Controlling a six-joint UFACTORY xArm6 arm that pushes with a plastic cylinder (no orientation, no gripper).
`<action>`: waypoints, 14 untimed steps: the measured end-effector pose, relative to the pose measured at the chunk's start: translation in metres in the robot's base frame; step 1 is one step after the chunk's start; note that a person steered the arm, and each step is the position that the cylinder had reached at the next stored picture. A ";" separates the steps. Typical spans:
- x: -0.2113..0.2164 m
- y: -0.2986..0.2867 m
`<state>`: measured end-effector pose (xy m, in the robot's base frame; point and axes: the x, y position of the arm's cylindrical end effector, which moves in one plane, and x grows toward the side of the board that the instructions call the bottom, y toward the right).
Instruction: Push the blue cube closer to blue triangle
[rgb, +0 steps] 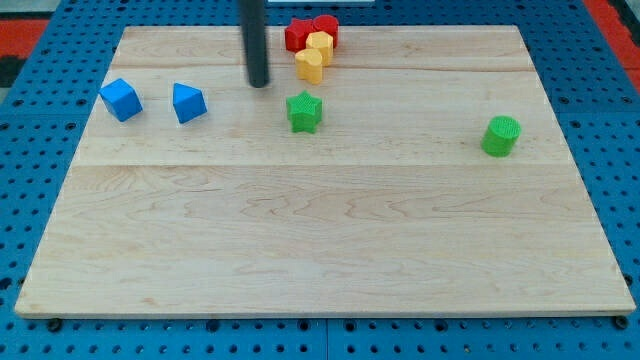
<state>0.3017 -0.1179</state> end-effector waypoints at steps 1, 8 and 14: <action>-0.021 -0.099; 0.035 -0.154; 0.008 -0.149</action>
<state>0.3099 -0.2666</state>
